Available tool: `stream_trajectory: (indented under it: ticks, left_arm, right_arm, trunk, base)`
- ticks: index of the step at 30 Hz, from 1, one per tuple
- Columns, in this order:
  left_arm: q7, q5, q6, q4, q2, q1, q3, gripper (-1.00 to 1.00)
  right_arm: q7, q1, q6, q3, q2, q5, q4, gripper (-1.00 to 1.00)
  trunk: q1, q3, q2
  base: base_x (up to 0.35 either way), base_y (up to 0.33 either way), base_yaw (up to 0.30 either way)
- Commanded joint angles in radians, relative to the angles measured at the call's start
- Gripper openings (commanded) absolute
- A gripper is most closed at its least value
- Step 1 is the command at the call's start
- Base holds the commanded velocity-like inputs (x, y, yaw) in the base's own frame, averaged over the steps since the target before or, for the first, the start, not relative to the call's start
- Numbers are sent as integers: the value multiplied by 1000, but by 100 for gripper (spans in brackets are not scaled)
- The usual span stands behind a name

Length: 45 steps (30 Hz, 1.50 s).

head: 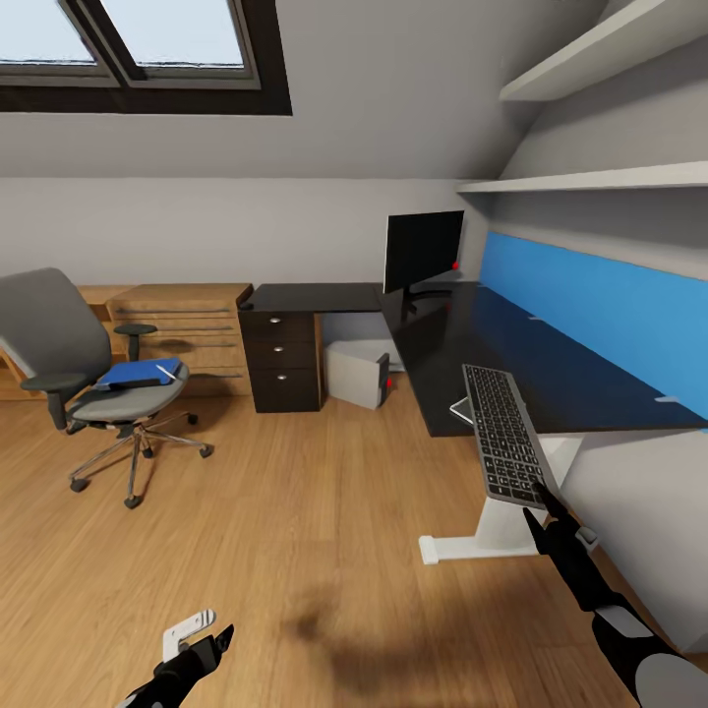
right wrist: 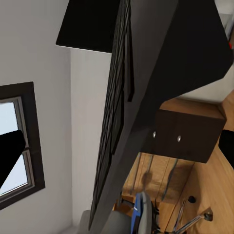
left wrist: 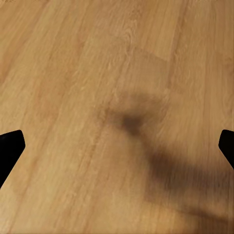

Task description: In the bedroom, organize the workspace by keeping the computer under the desk, ensuring the monitor is on the desk, placing the keyboard on the desk next to the monitor, placing the mouse on the desk next to the keyboard, moving the folder from the swivel chair onto the desk next to the mouse, stacking the notebook on top of the folder with the pen on top of the notebook, and positioning the swivel chair next to the desk.

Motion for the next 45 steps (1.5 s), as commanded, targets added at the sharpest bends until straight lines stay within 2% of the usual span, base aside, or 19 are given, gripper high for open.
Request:
stream_trajectory:
  ticks: [1, 31, 45]
  left_arm:
    - [-2, 10, -3, 1, 1, -1, -5, 100]
    - [-3, 10, -5, 22, -1, -1, -5, 100]
    - [-1, 10, -6, 53, -2, -1, -5, 100]
  right_arm:
    - [2, -1, 9, 3, 0, -9, 1, 100]
    - [2, -1, 9, 4, 0, -8, 1, 100]
    - [2, -1, 8, 3, 0, -8, 1, 100]
  trunk:
    - [0, -1, 0]
    - [0, -1, 0]
    - [0, -1, 0]
  base:
    - [0, 0, 0]
    - [-10, 39, 0]
    - [93, 0, 0]
